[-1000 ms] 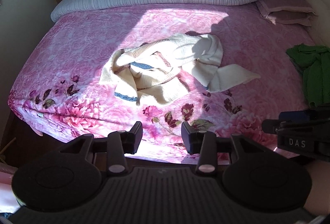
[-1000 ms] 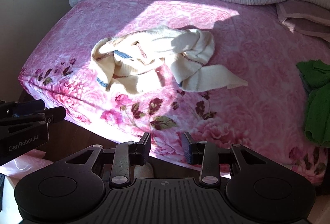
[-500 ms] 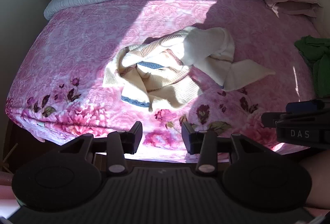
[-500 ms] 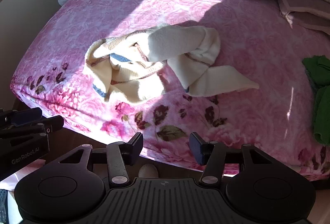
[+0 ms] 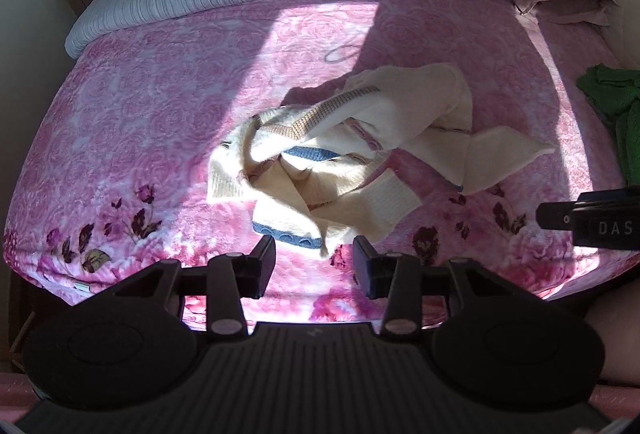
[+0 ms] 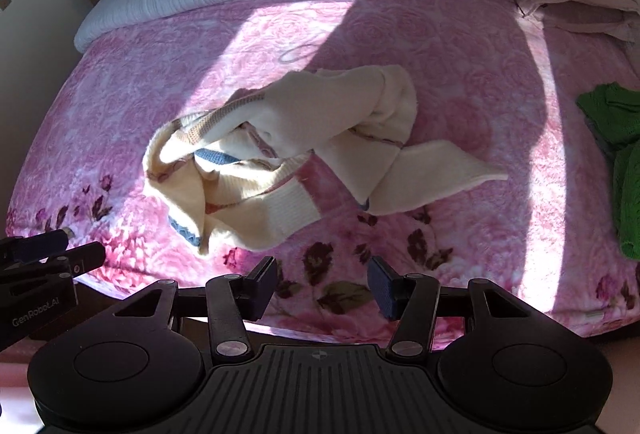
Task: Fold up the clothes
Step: 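Move both open grippers over the crumpled sweater toward its hem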
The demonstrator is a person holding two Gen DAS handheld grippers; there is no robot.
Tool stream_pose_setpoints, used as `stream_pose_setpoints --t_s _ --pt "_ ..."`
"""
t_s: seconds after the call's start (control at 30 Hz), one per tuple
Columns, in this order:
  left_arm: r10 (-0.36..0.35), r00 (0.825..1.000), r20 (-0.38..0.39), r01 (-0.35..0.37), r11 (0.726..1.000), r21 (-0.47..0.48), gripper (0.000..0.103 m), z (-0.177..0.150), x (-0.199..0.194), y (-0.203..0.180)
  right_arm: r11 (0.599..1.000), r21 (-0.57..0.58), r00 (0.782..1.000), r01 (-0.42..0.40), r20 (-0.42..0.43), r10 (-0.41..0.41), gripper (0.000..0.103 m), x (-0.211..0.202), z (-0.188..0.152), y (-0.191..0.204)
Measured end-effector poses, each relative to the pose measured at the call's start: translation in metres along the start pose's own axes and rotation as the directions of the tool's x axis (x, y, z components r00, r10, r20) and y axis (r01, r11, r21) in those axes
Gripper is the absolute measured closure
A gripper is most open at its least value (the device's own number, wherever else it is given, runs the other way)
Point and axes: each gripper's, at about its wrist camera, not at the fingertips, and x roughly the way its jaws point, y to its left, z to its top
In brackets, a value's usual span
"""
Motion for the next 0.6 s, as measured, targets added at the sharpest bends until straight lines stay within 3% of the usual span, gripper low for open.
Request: stream_pose_setpoints --t_s 0.3,0.6 --pt "-0.010 0.998 -0.055 0.007 0.998 -0.055 0.065 0.008 0.035 0.029 0.996 0.071 0.999 0.046 -0.002 -0.046 0.049 0.022 0.014 -0.035" --pt "0.022 0.997 -0.072 -0.032 0.989 -0.144 0.064 0.059 0.081 0.052 0.997 0.071 1.000 0.001 -0.008 0.000 0.049 0.071 0.066 -0.073"
